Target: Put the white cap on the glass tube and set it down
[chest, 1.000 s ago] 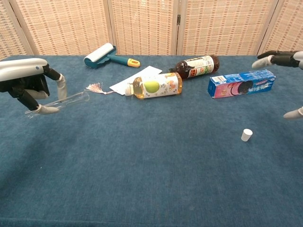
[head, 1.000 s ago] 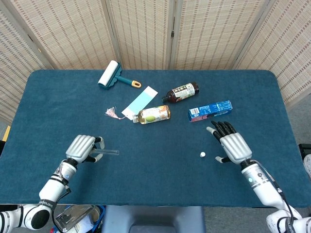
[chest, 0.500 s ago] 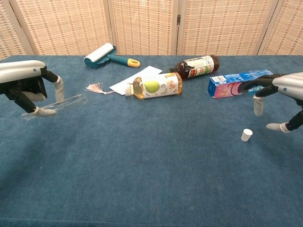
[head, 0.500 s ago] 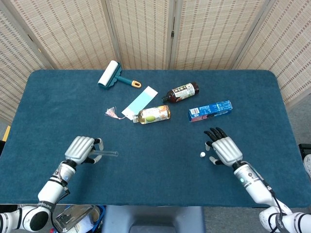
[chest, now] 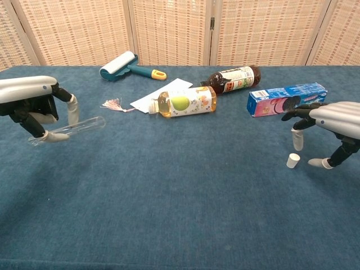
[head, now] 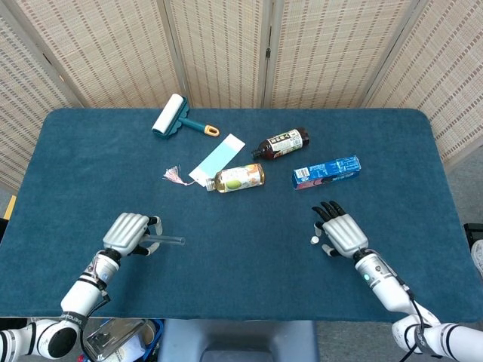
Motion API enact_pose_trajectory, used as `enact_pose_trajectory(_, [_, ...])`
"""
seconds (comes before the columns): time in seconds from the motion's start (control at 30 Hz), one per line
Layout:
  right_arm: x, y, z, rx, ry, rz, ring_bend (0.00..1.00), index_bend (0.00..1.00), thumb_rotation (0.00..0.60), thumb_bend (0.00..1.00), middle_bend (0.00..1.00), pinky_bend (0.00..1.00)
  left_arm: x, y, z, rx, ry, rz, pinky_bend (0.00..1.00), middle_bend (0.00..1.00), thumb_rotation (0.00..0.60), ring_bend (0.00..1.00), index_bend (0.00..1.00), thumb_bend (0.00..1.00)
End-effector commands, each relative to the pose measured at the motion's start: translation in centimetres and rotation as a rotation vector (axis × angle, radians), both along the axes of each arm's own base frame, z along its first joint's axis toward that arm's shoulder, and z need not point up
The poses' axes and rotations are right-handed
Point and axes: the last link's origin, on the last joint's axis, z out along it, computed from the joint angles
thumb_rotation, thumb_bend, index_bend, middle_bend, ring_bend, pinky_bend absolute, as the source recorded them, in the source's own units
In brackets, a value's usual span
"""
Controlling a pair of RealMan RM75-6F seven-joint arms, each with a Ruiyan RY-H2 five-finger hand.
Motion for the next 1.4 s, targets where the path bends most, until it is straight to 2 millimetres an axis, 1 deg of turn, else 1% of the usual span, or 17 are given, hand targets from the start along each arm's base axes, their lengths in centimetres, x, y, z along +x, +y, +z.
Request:
enact_pose_trajectory(0.03, [0.0, -0.1, -0.1, -0.001, -0.001, -0.001, 0.0, 0.46, 0.6, 0.26, 0.11, 0.0, 0.0, 0.0, 0.0, -0.001, 0.0, 0.0, 1.0, 1.0, 0.6, 1.0, 0.64, 0.4])
enact_pose_trajectory(0.63, [0.7, -0.9, -1.7, 0.031, 0.005, 0.005, 0.0, 0.46, 0.6, 0.26, 0.1, 0.0, -0.2, 0.1, -0.1, -0.004, 0.001, 0.004, 1.0, 1.0, 0.6, 1.0, 0.64, 0.4])
enact_pose_trajectory(1.2, [0.6, -1.0, -1.8, 0.039, 0.024, -0.009, 0.0, 0.46, 0.6, 0.29, 0.11, 0.0, -0.4, 0.2, -0.3, -0.006, -0.003, 0.009, 1.0, 1.0, 0.6, 1.0, 0.64, 0.4])
enact_pose_trajectory(1.4, [0.6, -1.1, -1.8, 0.041, 0.025, -0.011, 0.0, 0.46, 0.6, 0.33, 0.12, 0.0, -0.5, 0.2, -0.3, -0.006, -0.002, 0.009, 1.0, 1.0, 0.6, 1.0, 0.64, 0.4])
